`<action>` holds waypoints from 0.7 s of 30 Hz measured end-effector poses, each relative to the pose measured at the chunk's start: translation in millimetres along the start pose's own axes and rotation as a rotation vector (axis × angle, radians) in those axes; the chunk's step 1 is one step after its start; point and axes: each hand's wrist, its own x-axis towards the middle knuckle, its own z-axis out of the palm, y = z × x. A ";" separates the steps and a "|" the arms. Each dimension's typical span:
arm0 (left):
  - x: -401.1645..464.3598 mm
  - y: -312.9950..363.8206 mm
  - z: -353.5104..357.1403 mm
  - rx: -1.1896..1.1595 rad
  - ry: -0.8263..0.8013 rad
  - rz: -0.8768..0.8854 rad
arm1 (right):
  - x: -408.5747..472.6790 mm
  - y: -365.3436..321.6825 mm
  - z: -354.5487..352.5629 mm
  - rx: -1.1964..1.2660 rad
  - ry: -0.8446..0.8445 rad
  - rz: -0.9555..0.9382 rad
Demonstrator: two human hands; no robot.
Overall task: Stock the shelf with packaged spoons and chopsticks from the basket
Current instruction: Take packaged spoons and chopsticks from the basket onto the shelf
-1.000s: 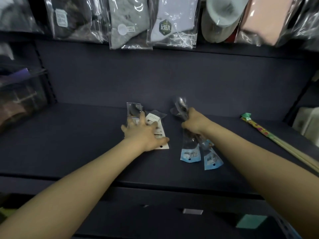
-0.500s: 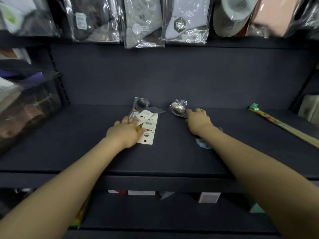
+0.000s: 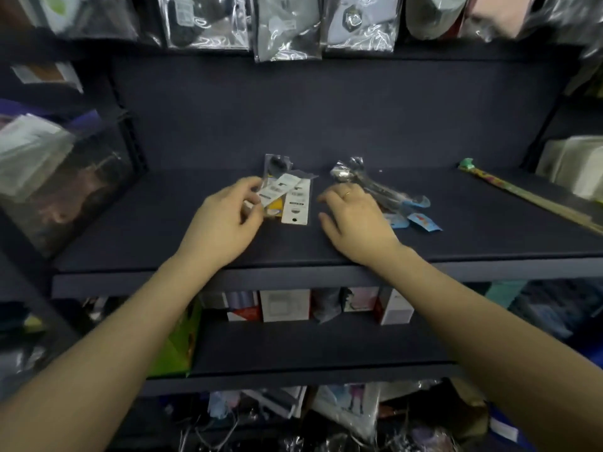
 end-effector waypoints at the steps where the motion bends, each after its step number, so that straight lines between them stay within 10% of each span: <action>1: -20.1 2.6 -10.7 -0.007 0.051 0.024 | -10.1 -14.4 -3.1 -0.013 0.024 -0.105; 7: -165.9 -21.8 -38.2 0.069 -0.027 -0.051 | -75.1 -95.1 23.2 0.175 -0.190 -0.432; 21: -494.3 -170.2 16.2 0.139 -0.410 -1.097 | -301.7 -238.2 277.0 0.297 -1.180 -0.342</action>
